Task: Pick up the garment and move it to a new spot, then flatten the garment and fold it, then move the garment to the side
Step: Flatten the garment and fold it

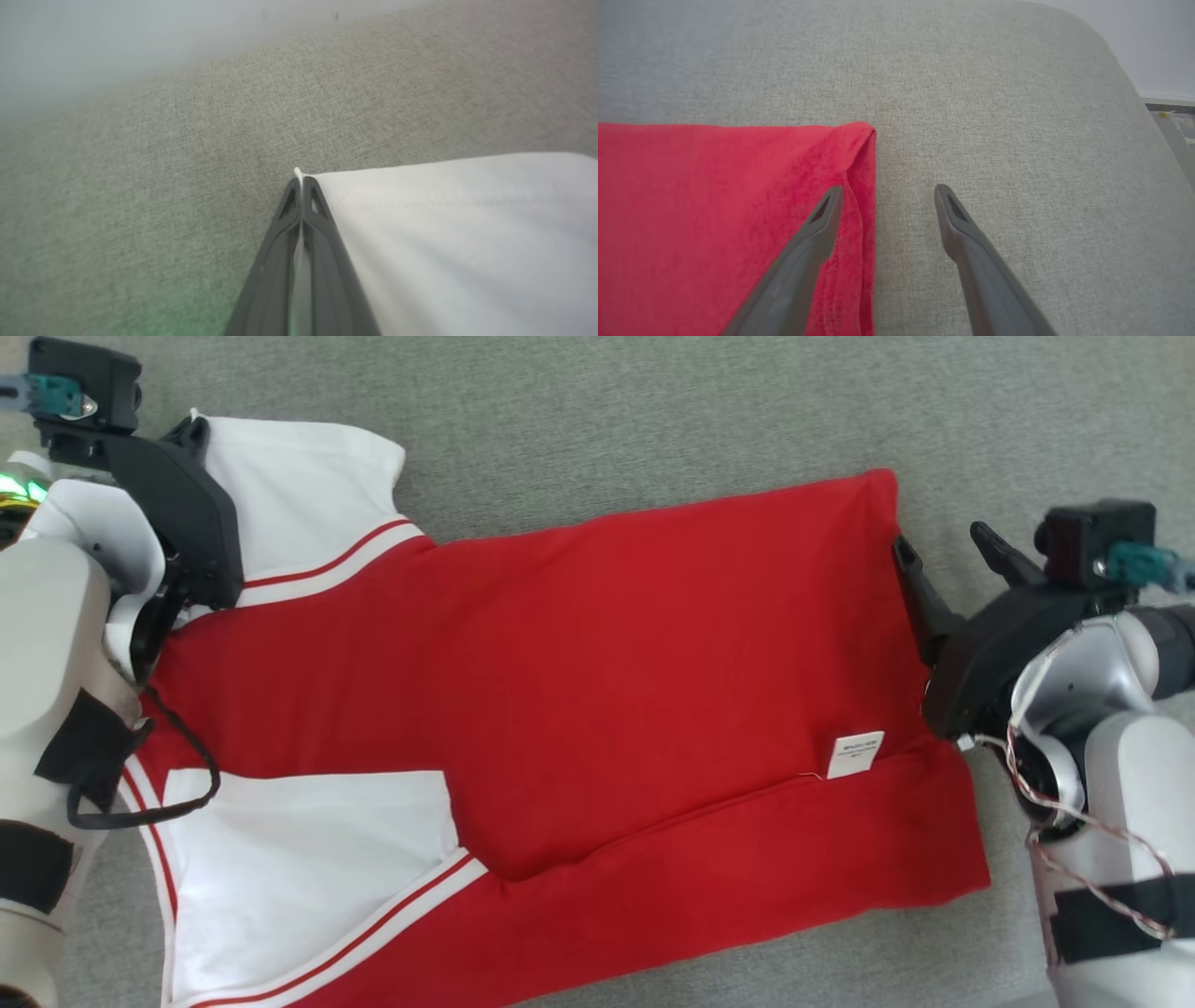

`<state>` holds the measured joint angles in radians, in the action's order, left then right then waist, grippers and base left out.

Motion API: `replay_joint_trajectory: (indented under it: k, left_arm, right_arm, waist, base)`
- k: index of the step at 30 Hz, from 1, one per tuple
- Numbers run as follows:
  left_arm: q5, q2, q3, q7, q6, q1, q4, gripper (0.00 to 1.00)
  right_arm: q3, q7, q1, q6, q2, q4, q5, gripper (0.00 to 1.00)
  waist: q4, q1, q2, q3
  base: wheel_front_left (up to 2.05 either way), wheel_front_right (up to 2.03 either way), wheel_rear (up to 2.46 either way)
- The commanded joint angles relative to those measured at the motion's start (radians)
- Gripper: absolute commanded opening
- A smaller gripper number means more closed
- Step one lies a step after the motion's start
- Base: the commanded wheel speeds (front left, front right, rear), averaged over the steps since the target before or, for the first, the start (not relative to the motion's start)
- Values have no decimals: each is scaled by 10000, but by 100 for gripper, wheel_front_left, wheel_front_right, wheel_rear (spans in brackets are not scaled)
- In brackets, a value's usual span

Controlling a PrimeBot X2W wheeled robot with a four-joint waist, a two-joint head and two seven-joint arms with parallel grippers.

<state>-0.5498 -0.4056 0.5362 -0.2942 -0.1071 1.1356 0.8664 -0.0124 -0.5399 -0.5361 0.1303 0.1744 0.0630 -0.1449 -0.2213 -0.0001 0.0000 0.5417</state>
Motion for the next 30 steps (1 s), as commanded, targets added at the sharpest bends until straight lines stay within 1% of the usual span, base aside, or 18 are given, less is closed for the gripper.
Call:
replay_joint_trajectory:
  k: [1,7,12,16,22,24,25,26,27,28,29,30]
  left_arm:
    - [-44,144,220,-348,-115,-651,304,0]
    - [-252,83,393,-541,-197,-624,-208,0]
    - [-306,18,476,-610,-201,-790,-525,0]
    - [-361,30,523,-694,-103,-915,-732,0]
    - [-399,63,550,-718,12,-1018,-962,0]
    - [-399,43,560,-733,36,-1037,-998,0]
    - [-399,13,548,-711,55,-1027,-1040,0]
    - [-410,-18,536,-695,66,-1014,-1082,0]
    - [-433,-49,523,-705,74,-994,-1117,0]
    - [-451,-75,512,-727,79,-978,-1147,0]
    - [-470,-91,503,-740,87,-971,-1172,0]
    - [-487,-99,501,-746,87,-974,-1207,0]
  right_arm:
    - [45,-103,-169,11,82,74,87,100]
    - [96,-953,-1193,11,436,550,223,100]
    - [-57,-1807,-1796,11,377,649,187,100]
    - [36,-2557,-2046,11,537,945,250,100]
    - [417,-2852,-2270,11,739,1322,-125,100]
    - [375,-2955,-2380,11,623,1558,-373,100]
    - [404,-3000,-2460,11,595,1667,-470,85]
    - [432,-3074,-2503,11,588,1762,-507,76]
    - [501,-3153,-2549,11,619,1866,-530,65]
    - [556,-3204,-2587,11,646,1946,-560,59]
    - [589,-3180,-2634,11,650,2015,-579,58]
    - [594,-3126,-2678,11,641,2070,-598,50]
  waist:
    - [94,1,0,9]
    - [354,1,0,106]
    - [447,1,0,133]
    - [494,1,0,187]
    - [508,1,0,258]
    - [498,1,0,254]
    - [491,1,0,254]
    - [487,1,0,260]
    - [494,1,0,269]
    - [508,1,0,276]
    - [525,1,0,282]
    - [553,1,0,283]
  base:
    - [0,0,0]
    - [0,0,0]
    - [0,0,0]
    - [0,0,0]
    - [0,0,0]
    - [0,0,0]
    - [0,0,0]
    - [0,0,0]
    - [0,0,0]
    - [0,0,0]
    - [0,0,0]
    - [0,0,0]
